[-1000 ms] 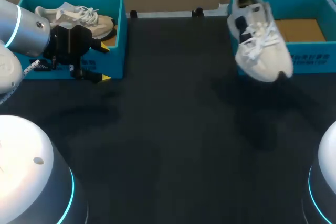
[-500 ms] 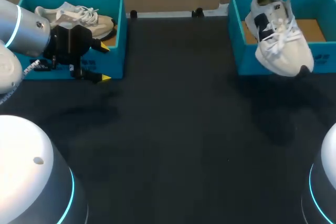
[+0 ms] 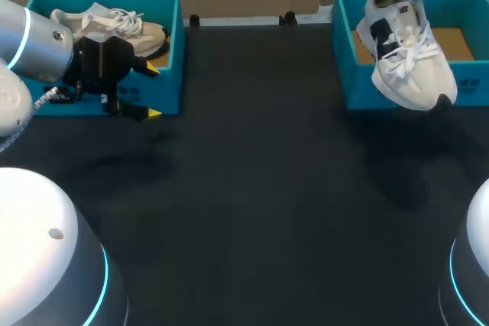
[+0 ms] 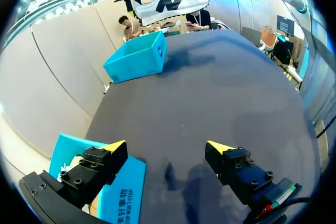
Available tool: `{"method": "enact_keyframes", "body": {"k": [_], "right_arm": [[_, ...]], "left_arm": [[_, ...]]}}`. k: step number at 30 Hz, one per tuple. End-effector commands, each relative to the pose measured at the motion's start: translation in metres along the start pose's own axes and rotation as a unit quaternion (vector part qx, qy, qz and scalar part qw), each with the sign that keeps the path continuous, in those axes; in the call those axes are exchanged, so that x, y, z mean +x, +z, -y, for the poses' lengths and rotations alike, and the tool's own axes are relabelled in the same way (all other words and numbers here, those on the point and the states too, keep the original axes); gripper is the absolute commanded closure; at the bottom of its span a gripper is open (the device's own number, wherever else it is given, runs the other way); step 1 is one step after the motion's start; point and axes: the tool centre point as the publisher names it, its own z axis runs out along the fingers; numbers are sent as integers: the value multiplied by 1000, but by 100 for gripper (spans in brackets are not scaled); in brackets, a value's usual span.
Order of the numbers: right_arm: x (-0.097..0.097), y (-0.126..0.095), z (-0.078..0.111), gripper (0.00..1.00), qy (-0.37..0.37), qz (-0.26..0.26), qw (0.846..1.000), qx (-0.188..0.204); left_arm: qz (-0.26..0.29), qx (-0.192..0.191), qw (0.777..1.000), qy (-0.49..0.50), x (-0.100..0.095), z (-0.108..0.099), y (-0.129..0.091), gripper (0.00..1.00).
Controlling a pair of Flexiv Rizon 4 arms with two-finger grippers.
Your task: Take the shoe out of the shoebox, open the shoe tongue, remove and reinsert the insole, then place the shoe into the shoebox
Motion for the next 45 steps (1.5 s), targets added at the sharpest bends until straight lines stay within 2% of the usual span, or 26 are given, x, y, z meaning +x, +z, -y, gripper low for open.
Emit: {"method": "enact_keyframes", "body": {"k": [1, 8, 18, 23, 30, 34, 35, 45], "right_arm": [[-10, 7, 23, 100, 5, 5, 1000, -18], [-24, 24, 61, 100, 10, 11, 999, -28], [-40, 56, 132, 100, 27, -5, 1000, 2], [-46, 68, 162, 100, 49, -15, 999, 7], [-47, 81, 199, 100, 80, -35, 996, 33], [-47, 88, 212, 100, 69, -29, 996, 53], [-48, 89, 214, 100, 91, -27, 994, 55], [-48, 89, 214, 100, 91, -27, 994, 55]], "left_arm": [[0, -2, 1000, 0, 0, 0, -1, 0], [0, -2, 1000, 0, 0, 0, -1, 0], [0, -2, 1000, 0, 0, 0, -1, 0], [0, -2, 1000, 0, 0, 0, -1, 0], [0, -2, 1000, 0, 0, 0, -1, 0], [0, -2, 1000, 0, 0, 0, -1, 0], [0, -2, 1000, 0, 0, 0, -1, 0], [0, -2, 1000, 0, 0, 0, -1, 0]]}}
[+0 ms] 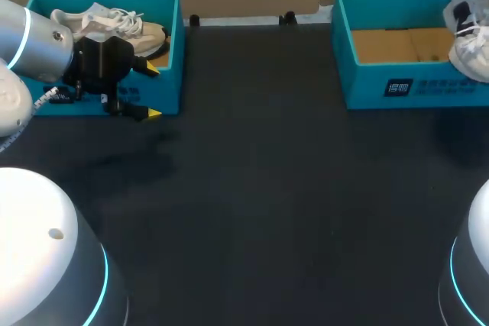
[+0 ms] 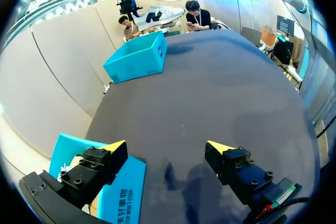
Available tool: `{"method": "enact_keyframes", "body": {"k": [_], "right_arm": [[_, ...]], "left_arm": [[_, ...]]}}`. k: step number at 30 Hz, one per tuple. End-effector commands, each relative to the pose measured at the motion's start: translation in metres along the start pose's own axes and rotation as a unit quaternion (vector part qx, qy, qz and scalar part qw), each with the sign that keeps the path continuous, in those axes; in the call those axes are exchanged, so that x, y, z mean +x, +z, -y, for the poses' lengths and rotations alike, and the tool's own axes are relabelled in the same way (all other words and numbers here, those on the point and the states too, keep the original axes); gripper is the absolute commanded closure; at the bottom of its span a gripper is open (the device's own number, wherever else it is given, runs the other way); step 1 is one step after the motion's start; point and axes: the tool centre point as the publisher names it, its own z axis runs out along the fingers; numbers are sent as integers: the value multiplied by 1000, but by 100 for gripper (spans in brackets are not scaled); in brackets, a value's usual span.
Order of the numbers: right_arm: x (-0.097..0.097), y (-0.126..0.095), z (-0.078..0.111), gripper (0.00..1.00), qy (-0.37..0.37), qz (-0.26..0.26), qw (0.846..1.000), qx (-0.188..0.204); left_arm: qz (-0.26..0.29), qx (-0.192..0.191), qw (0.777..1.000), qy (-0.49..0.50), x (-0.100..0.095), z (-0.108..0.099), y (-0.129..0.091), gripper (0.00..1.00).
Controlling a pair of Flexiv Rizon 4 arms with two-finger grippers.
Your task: Take the shoe out of the shoebox, open the shoe tongue, remove and reinsert the insole, then place the shoe into the shoebox
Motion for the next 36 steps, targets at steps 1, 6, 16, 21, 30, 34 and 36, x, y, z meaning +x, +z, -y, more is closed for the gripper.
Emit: {"method": "enact_keyframes", "body": {"k": [1, 6, 16, 21, 30, 34, 36], "right_arm": [[0, -1, 1, 100, 0, -1, 1000, 0], [2, 7, 7, 100, 4, -3, 1000, -5], [-4, 32, 49, 100, 7, 18, 1000, -10], [-7, 40, 61, 100, 1, 16, 1000, -10], [-10, 43, 86, 100, 145, -25, 989, 22], [-5, 34, 89, 100, 222, -29, 975, 15], [-4, 31, 91, 100, 255, -30, 966, -2]], "left_arm": [[0, -2, 1000, 0, 0, 0, -1, 0], [0, -2, 1000, 0, 0, 0, -1, 0], [0, -2, 1000, 0, 0, 0, -1, 0], [0, -2, 1000, 0, 0, 0, -1, 0], [0, -2, 1000, 0, 0, 0, -1, 0], [0, -2, 1000, 0, 0, 0, -1, 0], [0, -2, 1000, 0, 0, 0, -1, 0]]}}
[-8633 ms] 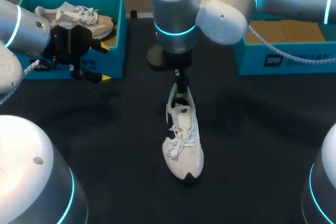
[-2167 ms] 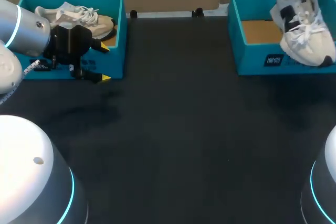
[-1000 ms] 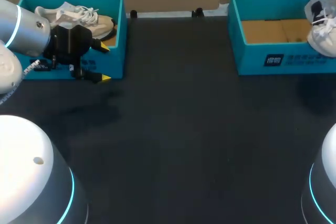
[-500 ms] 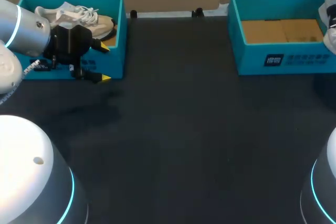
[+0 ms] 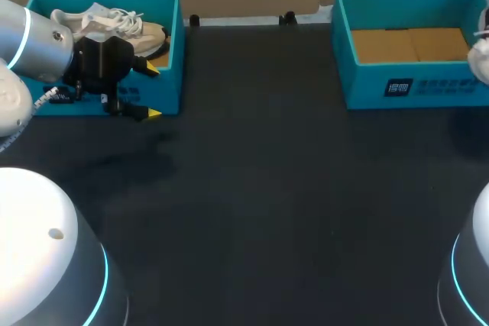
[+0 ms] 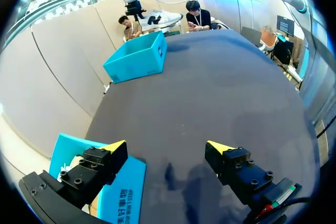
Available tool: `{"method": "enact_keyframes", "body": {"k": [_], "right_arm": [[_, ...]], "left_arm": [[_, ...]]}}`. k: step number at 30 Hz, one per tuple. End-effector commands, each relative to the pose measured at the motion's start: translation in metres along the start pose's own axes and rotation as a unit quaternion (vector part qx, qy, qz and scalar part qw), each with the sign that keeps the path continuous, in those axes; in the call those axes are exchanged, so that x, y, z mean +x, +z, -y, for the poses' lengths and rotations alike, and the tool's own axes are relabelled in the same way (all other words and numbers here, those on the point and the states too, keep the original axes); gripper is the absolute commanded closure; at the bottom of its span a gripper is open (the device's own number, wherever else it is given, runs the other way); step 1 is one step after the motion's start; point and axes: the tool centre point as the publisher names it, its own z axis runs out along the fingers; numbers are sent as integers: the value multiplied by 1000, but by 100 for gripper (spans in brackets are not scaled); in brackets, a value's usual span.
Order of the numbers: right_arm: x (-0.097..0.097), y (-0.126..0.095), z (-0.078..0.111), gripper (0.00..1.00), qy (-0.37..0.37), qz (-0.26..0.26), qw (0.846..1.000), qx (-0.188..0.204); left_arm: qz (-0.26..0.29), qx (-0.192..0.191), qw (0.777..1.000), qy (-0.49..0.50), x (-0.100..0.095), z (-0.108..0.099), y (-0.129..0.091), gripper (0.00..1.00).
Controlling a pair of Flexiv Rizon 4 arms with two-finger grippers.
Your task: Take the shoe out of the shoebox, open the shoe tongue, remove and reinsert the insole, then place the shoe into the shoebox
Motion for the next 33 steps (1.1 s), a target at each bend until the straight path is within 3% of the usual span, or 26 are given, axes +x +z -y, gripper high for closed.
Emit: {"method": "enact_keyframes", "body": {"k": [1, 5, 10, 21, 29, 33], "right_arm": [[-4, -15, 2, 100, 132, -22, 991, -19], [-3, -22, 5, 100, 193, -25, 980, -48], [-2, -25, 6, 100, 251, -28, 967, -30], [7, -19, 6, 100, 415, -25, 909, -19], [17, -21, 13, 100, 510, -26, 859, 34], [22, -20, 12, 100, 523, -33, 850, 60]], "left_arm": [[0, -2, 1000, 0, 0, 0, -1, 0], [0, -2, 1000, 0, 0, 0, -1, 0], [0, -2, 1000, 0, 0, 0, -1, 0], [0, -2, 1000, 0, 0, 0, -1, 0], [0, -2, 1000, 0, 0, 0, -1, 0], [0, -2, 1000, 0, 0, 0, -1, 0]]}}
